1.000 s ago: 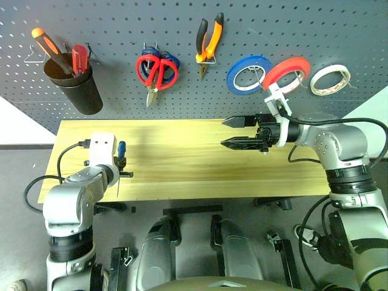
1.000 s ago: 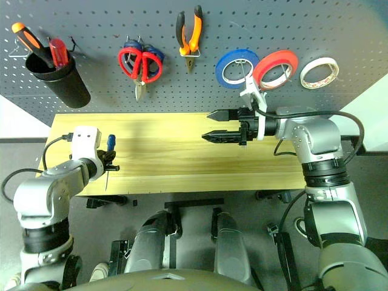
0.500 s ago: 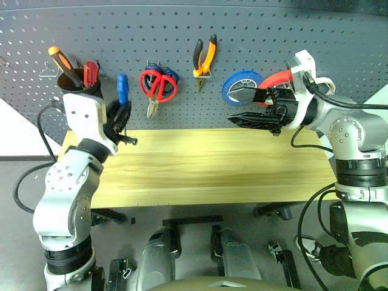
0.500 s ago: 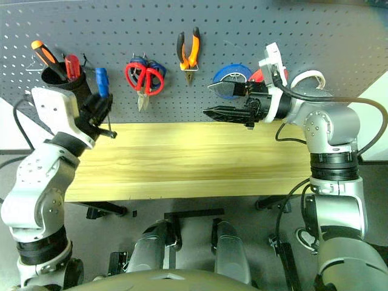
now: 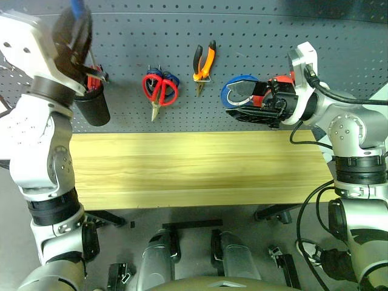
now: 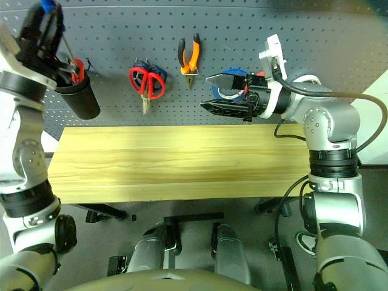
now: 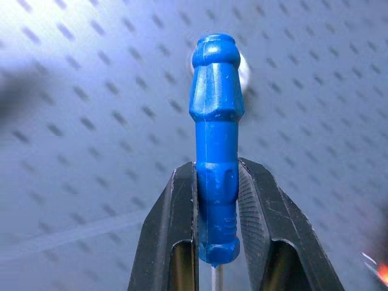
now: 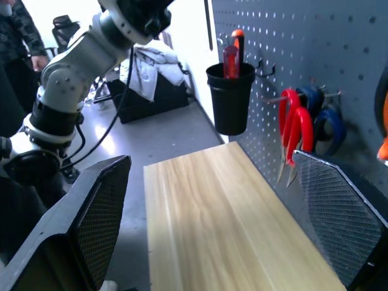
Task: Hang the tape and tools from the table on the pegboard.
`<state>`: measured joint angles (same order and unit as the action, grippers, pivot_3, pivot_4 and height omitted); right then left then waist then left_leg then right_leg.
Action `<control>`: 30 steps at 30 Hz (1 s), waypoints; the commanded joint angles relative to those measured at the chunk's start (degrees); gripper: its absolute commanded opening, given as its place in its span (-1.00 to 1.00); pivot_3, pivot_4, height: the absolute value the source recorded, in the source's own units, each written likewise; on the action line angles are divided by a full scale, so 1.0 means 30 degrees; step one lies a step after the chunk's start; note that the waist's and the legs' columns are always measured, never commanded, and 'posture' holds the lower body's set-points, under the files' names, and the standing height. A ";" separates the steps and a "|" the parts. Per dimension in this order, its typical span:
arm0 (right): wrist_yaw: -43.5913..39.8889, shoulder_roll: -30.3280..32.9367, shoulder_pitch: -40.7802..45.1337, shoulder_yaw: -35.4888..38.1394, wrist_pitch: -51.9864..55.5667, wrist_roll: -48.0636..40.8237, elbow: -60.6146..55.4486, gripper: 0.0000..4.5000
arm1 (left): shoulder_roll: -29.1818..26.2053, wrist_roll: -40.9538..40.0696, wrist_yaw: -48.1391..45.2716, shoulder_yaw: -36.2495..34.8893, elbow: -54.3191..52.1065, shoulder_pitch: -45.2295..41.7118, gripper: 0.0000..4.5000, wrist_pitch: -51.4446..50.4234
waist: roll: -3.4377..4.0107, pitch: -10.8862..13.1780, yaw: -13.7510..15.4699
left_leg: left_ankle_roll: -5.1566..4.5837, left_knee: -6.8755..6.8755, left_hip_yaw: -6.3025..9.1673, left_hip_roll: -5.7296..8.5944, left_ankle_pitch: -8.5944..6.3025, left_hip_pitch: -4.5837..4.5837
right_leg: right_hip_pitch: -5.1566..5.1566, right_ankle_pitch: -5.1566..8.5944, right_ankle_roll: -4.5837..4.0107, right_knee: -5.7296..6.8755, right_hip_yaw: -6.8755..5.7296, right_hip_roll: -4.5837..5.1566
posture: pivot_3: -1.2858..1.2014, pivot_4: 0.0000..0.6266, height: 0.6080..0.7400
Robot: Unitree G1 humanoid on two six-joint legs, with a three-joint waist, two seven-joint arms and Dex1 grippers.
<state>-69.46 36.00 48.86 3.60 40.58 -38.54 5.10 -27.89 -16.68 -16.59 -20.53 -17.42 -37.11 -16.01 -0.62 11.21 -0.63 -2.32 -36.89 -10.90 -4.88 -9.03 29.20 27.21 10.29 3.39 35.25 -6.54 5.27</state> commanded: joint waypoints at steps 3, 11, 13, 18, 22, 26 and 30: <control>0.0253 0.0228 -0.0016 0.0792 -0.0561 -0.0211 -0.0620 1.00 | -0.0549 0.0665 -0.0041 -0.0468 0.3102 -0.0941 -0.76 0.3257 | -0.0002 -0.0145 0.0009 | -0.0007 -0.0029 0.0006 -0.0003 -0.0004 -0.0001 | -0.0007 0.0000 0.0000 0.0020 0.0000 0.0000 | 0.01 -0.74 0.84; 0.0827 0.0359 -0.0681 0.0928 -0.1062 -0.0098 -0.1134 1.00 | -0.0354 0.1539 0.0863 -0.0345 0.7793 -0.0878 -0.76 0.5758 | -0.0004 -0.0338 -0.0060 | -0.0016 -0.0046 0.0007 -0.0003 -0.0008 -0.0001 | -0.0008 0.0005 0.0006 0.0042 0.0001 0.0000 | -0.02 -0.76 0.84; 0.0856 0.0460 -0.0853 0.0894 -0.1155 0.0027 -0.1226 1.00 | -0.0365 0.1989 0.1498 -0.0196 0.8499 -0.1072 -0.76 0.5879 | -0.0013 -0.0424 -0.0059 | -0.0018 -0.0048 0.0009 -0.0002 -0.0009 -0.0001 | -0.0008 0.0011 0.0015 0.0047 0.0001 0.0000 | -0.02 -0.77 0.84; 0.0913 0.0698 -0.0883 0.0729 -0.1344 0.0289 -0.1322 1.00 | 0.0078 0.2220 0.2133 0.0312 0.8502 -0.0728 -0.76 0.5252 | -0.0028 -0.0484 -0.0037 | -0.0029 -0.0073 0.0012 -0.0002 -0.0016 -0.0001 | -0.0014 0.0014 0.0018 0.0065 0.0002 0.0004 | -0.02 -0.75 0.84; 0.0892 0.0715 -0.0849 0.0699 -0.1492 0.0484 -0.1251 1.00 | 0.0276 0.2132 0.2603 0.0190 0.7948 -0.0113 -0.43 0.4779 | -0.0030 -0.0543 -0.0115 | -0.0034 -0.0077 0.0015 -0.0002 -0.0019 -0.0005 | -0.0016 0.0016 0.0020 0.0069 0.0003 0.0003 | -0.02 -0.74 0.84; 0.0888 0.0655 -0.0856 0.0624 -0.1491 0.0566 -0.1293 1.00 | 0.0172 0.2081 0.2847 0.0132 0.7398 0.0228 0.14 0.4499 | -0.0027 -0.0554 -0.0138 | -0.0038 -0.0082 0.0018 -0.0003 -0.0016 -0.0013 | -0.0014 0.0027 0.0032 0.0101 0.0004 0.0001 | -0.01 -0.74 0.84; 0.0823 0.0606 -0.0676 0.0566 -0.1511 0.0649 -0.1074 1.00 | -0.0250 0.1745 0.2509 -0.0108 0.6880 0.0479 0.77 0.4311 | -0.0027 -0.0566 -0.0086 | -0.0038 -0.0104 0.0019 -0.0002 -0.0017 -0.0013 | -0.0022 0.0029 0.0035 0.0114 0.0004 0.0005 | 0.00 -0.73 0.84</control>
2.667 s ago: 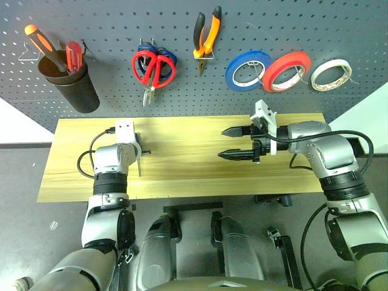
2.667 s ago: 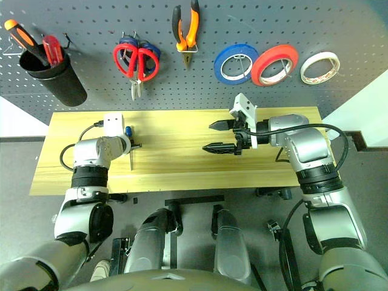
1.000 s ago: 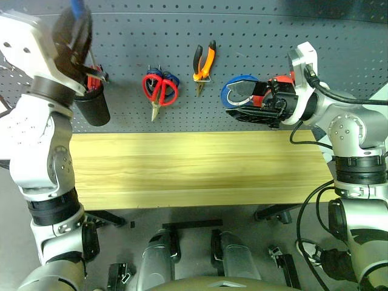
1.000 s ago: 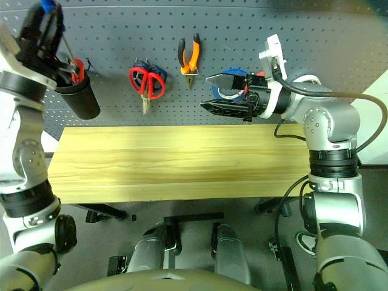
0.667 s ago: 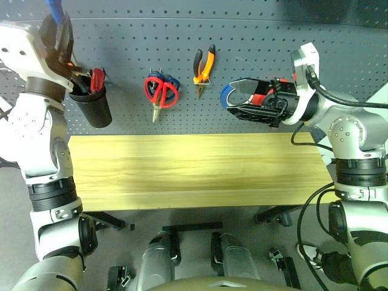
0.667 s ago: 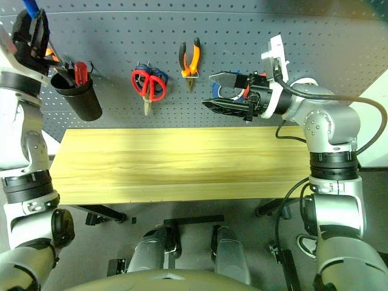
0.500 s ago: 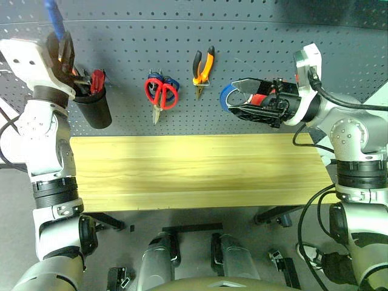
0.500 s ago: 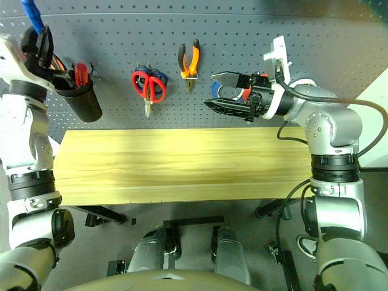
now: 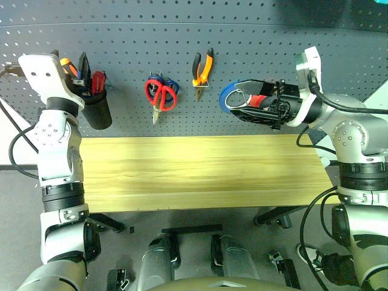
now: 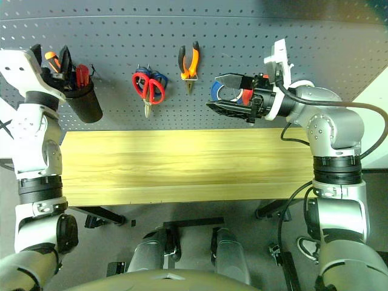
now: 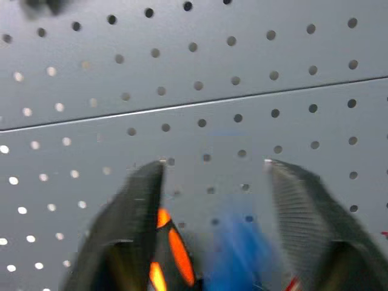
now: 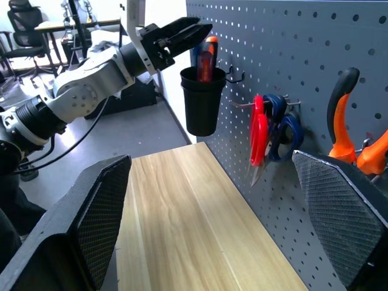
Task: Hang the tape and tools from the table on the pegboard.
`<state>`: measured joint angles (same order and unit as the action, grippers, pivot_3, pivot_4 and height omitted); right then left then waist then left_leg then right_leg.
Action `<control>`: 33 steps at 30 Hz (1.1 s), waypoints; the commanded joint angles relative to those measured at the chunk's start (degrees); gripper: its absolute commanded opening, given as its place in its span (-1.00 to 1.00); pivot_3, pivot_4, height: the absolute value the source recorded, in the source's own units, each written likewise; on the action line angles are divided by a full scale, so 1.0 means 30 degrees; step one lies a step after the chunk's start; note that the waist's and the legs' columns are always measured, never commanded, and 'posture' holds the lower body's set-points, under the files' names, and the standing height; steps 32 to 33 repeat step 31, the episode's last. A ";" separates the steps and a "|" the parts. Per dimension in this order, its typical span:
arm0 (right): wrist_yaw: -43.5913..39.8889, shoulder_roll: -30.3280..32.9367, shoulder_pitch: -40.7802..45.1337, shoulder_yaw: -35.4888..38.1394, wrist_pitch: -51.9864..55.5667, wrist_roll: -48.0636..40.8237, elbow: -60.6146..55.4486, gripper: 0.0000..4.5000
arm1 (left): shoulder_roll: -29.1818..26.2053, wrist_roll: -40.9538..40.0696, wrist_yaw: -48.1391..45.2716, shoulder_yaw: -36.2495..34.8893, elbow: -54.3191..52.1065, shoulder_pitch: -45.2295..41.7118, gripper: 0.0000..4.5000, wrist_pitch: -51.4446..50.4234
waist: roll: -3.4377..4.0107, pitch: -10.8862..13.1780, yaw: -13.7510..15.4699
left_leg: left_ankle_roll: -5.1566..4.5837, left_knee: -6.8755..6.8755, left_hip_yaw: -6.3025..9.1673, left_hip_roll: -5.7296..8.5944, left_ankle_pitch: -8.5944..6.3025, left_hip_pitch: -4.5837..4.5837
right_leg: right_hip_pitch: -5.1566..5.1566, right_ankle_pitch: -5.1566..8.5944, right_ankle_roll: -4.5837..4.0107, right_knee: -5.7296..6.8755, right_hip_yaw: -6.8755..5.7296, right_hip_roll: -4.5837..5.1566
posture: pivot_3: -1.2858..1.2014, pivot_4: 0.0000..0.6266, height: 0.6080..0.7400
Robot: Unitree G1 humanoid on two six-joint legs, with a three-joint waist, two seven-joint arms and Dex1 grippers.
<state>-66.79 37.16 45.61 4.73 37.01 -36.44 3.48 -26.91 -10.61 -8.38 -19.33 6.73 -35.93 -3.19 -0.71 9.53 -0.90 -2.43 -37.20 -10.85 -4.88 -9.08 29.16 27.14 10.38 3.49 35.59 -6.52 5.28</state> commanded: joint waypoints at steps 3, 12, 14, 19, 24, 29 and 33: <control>-0.0267 0.0228 0.0510 0.0125 -0.0253 -0.0035 -0.0350 1.00 | -0.1038 -0.1452 -0.1772 -0.0684 -0.2161 0.0949 0.99 -0.0318 | 0.0010 -0.0019 -0.0026 | 0.0000 0.0000 0.0000 0.0000 -0.0001 -0.0008 | 0.0000 0.0002 0.0000 0.0009 0.0001 0.0003 | 0.00 -0.72 0.84; -0.1627 0.0511 0.0140 -0.0668 0.0386 -0.0017 0.0009 1.00 | -0.4040 -0.6902 -0.9700 -0.1509 -0.5566 0.5430 0.99 -0.2582 | 0.0030 -0.0049 0.0054 | -0.0001 0.0002 -0.0006 0.0005 -0.0009 -0.0037 | 0.0000 0.0018 0.0000 0.0045 0.0006 0.0025 | 0.04 -0.67 0.84; -0.2003 0.0543 -0.0247 -0.1108 0.0460 0.0181 0.0116 1.00 | -0.4656 -0.8181 -1.2258 -0.1622 -0.5981 0.6983 0.99 -0.2746 | 0.0039 -0.0065 0.0069 | -0.0005 0.0008 -0.0008 0.0004 -0.0015 -0.0053 | -0.0006 0.0024 -0.0002 0.0046 0.0008 0.0035 | 0.04 -0.66 0.84; -0.2407 -0.0048 -0.1456 -0.1398 -0.0581 0.0539 0.0441 1.00 | -0.5536 -0.8075 -1.6277 -0.0504 -0.5665 0.9402 0.99 -0.2094 | 0.0041 -0.0069 0.0171 | -0.0084 0.0027 -0.0002 0.0005 -0.0070 -0.0075 | 0.0000 0.0066 -0.0063 0.0045 0.0007 0.0063 | 0.04 -0.61 0.84; -0.3975 0.0006 -0.1640 -0.2278 -0.2249 0.1605 0.2311 1.00 | -0.5902 -0.8461 -2.0171 0.0244 -0.3468 0.9827 0.99 -0.1629 | 0.0089 -0.0109 0.0142 | -0.0101 0.0060 -0.0006 0.0011 -0.0084 -0.0081 | 0.0023 0.0070 -0.0068 0.0045 0.0015 0.0083 | 0.05 -0.68 0.84; -0.5232 -0.0300 -0.0975 -0.3006 -0.4113 0.2894 0.4863 1.00 | -0.6155 -0.7329 -2.2275 0.0792 -0.1198 0.9332 0.99 0.0078 | 0.0128 -0.0207 0.0083 | -0.0047 0.0068 -0.0038 0.0013 -0.0052 -0.0079 | 0.0027 0.0064 -0.0059 0.0035 0.0015 0.0079 | 0.05 -0.79 0.84; -0.5511 -0.0458 -0.0736 -0.3130 -0.4756 0.3311 0.5669 1.00 | -0.6148 -0.7131 -2.2597 0.0827 -0.0877 0.9355 0.99 0.0504 | 0.0139 -0.0248 0.0069 | -0.0018 0.0074 -0.0053 0.0014 -0.0034 -0.0080 | 0.0028 0.0051 -0.0037 0.0030 0.0015 0.0080 | 0.05 -0.81 0.84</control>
